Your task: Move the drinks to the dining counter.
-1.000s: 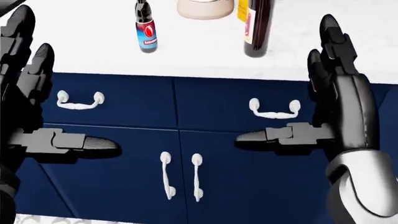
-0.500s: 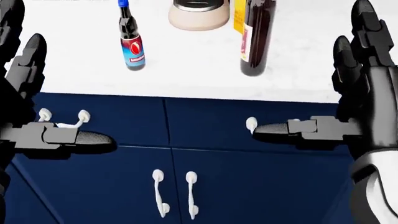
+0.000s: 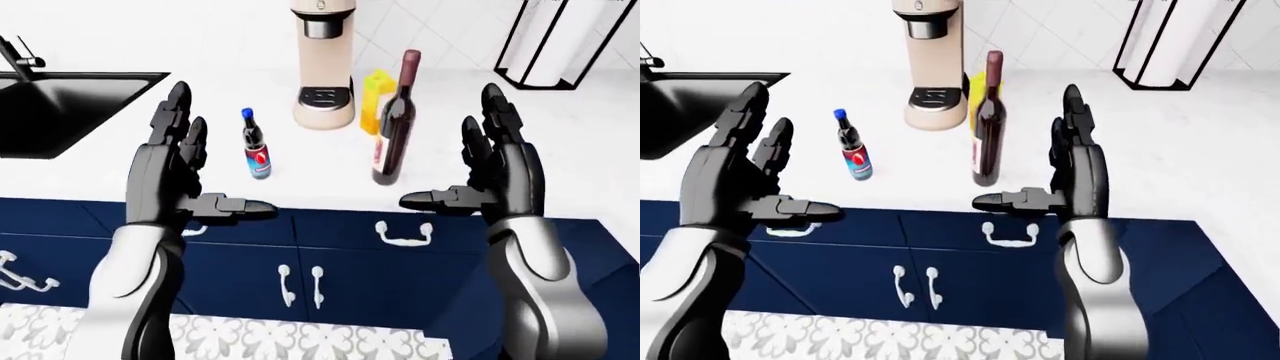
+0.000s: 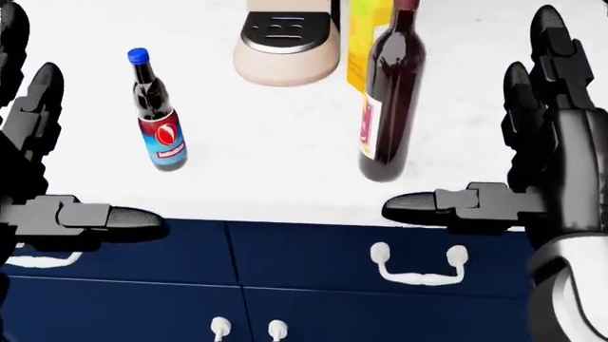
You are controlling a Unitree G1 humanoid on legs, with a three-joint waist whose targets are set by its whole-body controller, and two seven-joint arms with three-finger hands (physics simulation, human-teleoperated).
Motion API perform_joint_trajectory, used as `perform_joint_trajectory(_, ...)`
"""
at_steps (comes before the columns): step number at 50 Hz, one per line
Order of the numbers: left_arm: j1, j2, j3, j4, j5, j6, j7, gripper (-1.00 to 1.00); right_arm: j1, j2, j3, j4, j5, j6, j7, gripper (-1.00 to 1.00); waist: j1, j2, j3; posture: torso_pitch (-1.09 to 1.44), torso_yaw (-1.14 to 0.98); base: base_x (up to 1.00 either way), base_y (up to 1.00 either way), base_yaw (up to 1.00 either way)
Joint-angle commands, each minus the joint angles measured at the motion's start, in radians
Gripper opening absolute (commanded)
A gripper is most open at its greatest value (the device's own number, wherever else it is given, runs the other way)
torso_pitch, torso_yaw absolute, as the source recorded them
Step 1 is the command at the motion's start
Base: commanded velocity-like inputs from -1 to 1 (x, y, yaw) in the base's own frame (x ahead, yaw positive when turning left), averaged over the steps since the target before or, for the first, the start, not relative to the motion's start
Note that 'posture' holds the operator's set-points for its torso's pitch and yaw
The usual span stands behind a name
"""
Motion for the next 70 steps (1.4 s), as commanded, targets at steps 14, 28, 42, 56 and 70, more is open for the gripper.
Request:
perform_joint_trajectory(14,0.024,0.018,0.053,-0.073,-0.031,-0.011,0.001,1.00,0.007,-0.001,-0.007,-0.071,0.021,-0.026,0.004,1.00,0.013,-0.033,-0.008,0.00,0.00,0.04,0.00,0.00)
perform_joint_trajectory(28,0.093,0.021,0.098,-0.131,-0.048,-0.018,-0.024,1.00,0.065,0.015,0.004,-0.170,0.014,-0.003,0.020,1.00,0.018,-0.009,-0.041,0.00,0.00,0.00,0.00,0.00)
perform_joint_trajectory(42,0.065,0.013,0.059,-0.069,0.007,-0.050,-0.029,1.00,0.085,0.041,0.027,-0.099,-0.014,-0.074,0.032,1.00,0.016,-0.011,-0.035,0.00,0.00,0.00,0.00,0.00)
perform_joint_trajectory(56,0.072,0.008,0.066,-0.078,-0.006,-0.049,-0.028,1.00,-0.020,0.032,0.041,0.154,-0.025,-0.168,-0.002,1.00,0.026,-0.014,-0.038,0.00,0.00,0.00,0.00,0.00)
perform_joint_trajectory(70,0.071,0.012,0.069,-0.076,-0.014,-0.050,-0.025,1.00,-0.107,0.035,0.076,0.311,-0.052,-0.218,-0.016,1.00,0.023,-0.008,-0.047,0.00,0.00,0.00,0.00,0.00)
